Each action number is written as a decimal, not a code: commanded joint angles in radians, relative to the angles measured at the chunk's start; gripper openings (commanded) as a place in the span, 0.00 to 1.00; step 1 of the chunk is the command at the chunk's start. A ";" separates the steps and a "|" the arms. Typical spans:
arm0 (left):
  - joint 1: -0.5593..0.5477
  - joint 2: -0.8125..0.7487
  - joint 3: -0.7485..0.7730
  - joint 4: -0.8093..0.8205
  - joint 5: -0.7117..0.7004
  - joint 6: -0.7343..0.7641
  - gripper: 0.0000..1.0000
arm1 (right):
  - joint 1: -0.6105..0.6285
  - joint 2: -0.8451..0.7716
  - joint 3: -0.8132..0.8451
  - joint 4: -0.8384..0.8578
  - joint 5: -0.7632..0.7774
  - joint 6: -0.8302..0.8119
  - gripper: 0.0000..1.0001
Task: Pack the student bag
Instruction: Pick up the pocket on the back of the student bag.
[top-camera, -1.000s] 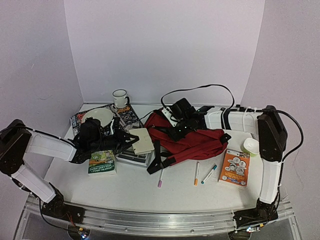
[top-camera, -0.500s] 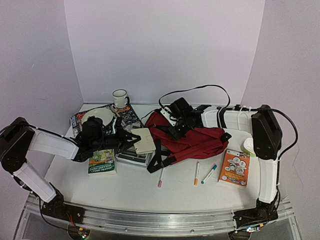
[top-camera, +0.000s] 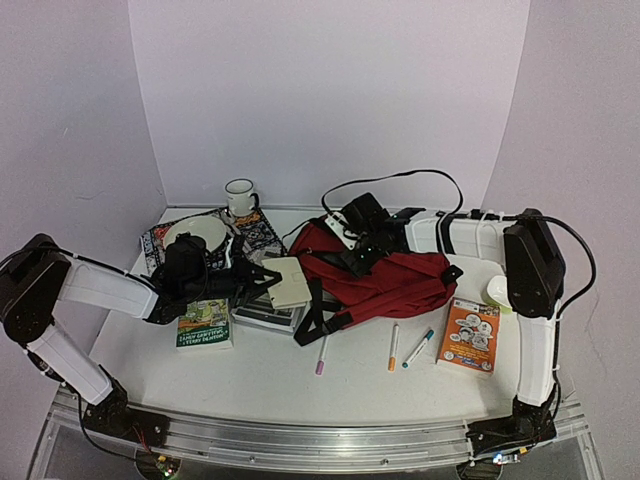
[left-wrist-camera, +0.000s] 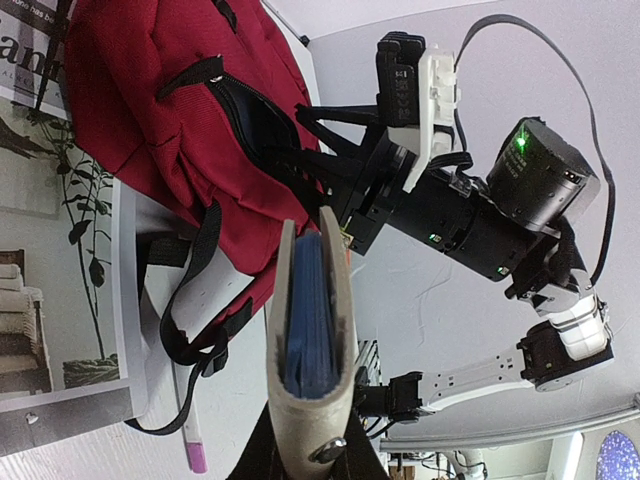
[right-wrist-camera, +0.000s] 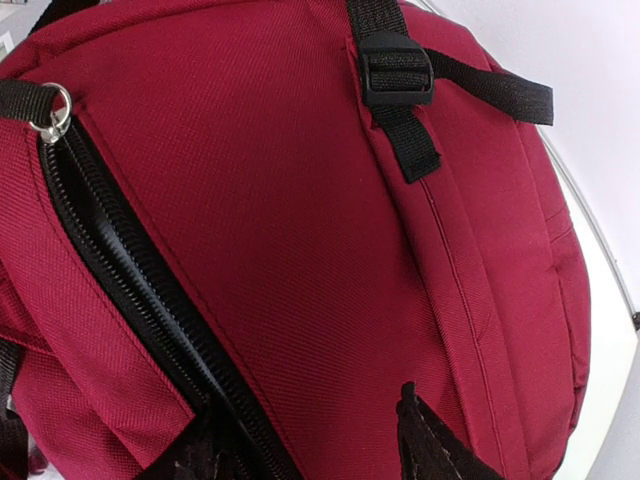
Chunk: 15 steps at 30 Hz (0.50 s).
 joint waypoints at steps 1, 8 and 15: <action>0.006 -0.001 0.037 0.060 0.020 0.005 0.00 | -0.008 -0.011 0.035 -0.027 0.017 0.006 0.48; 0.006 -0.002 0.048 0.057 0.031 -0.002 0.00 | -0.011 -0.007 0.049 -0.031 0.028 0.004 0.11; 0.005 0.049 0.117 0.057 0.089 -0.037 0.00 | -0.007 -0.083 0.065 -0.073 0.026 0.039 0.00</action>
